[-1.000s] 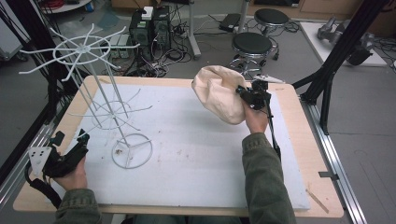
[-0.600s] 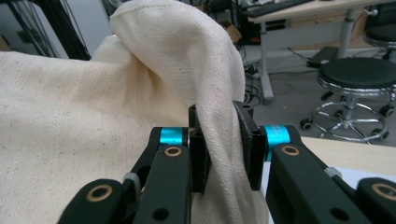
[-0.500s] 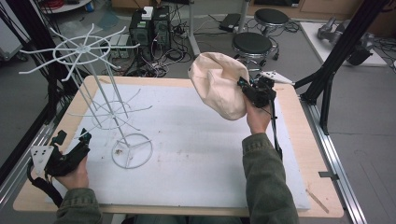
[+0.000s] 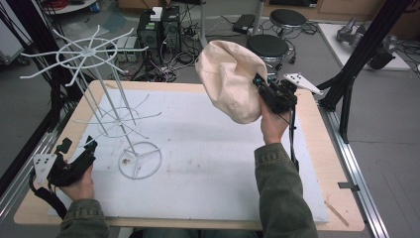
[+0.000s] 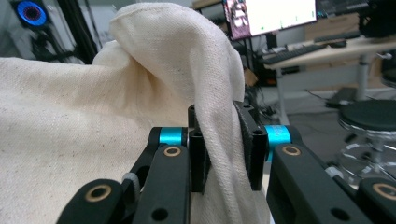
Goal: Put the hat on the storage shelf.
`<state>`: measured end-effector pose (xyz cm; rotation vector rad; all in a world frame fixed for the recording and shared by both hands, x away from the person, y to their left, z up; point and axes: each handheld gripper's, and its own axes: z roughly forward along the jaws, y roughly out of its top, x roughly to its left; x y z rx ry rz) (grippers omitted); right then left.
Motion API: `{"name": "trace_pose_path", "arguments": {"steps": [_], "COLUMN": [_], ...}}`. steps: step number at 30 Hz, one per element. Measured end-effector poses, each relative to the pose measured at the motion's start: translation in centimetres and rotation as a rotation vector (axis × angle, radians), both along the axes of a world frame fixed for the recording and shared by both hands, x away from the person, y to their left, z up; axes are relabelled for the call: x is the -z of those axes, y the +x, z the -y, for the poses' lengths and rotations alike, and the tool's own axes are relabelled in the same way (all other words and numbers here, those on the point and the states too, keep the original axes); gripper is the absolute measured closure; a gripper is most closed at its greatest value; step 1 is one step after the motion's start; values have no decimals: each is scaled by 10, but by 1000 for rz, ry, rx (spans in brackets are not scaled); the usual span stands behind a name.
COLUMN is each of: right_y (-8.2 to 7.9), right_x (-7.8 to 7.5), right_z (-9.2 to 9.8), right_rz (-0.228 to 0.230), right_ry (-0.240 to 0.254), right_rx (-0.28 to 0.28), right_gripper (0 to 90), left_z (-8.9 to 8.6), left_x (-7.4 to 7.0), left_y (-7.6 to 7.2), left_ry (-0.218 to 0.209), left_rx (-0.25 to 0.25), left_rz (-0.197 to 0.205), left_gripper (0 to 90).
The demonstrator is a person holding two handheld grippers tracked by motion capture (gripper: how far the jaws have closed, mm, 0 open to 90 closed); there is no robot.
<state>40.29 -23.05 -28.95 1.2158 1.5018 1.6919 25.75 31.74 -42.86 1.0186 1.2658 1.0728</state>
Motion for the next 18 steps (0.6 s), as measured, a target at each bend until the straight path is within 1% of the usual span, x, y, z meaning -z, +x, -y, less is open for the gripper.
{"name": "trace_pose_path", "arguments": {"steps": [3, 5, 8, 10, 11, 12, 13, 15, 16, 18], "right_y": [-7, -12, -15, -19, -21, -25, -25, -29, -34, -35], "right_x": [-7, -15, -22, -29, -32, -39, -39, -44, -51, -53], "right_z": [0, -1, -1, -3, -4, -6, -6, -8, -10, -11], "right_rz": [35, 65, 74, 104, 110, 130, 130, 140, 160, 165], "right_ry": [14, 33, 44, 55, 59, 64, 64, 69, 69, 71], "right_rx": [-3, -16, -29, -28, -30, -34, -34, -40, -58, -66], "right_gripper": [772, 771, 769, 768, 768, 769, 769, 769, 769, 768], "left_z": [0, 1, 2, 3, 3, 3, 3, 3, 3, 3], "left_x": [-1, -1, -1, -1, -1, -1, -1, -1, -1, -1], "left_y": [0, 0, 1, 0, 1, 1, 0, 0, 0, 0], "left_ry": [3, 3, 7, 9, 10, 10, 11, 8, 8, 7], "left_rx": [-2, -2, -1, 0, 1, 2, 2, 3, 2, 3], "left_rz": [6, 6, 6, 6, 7, 7, 5, 4, 4, 4], "left_gripper": [225, 225, 225, 225, 225, 225, 225, 225, 225, 226]}}
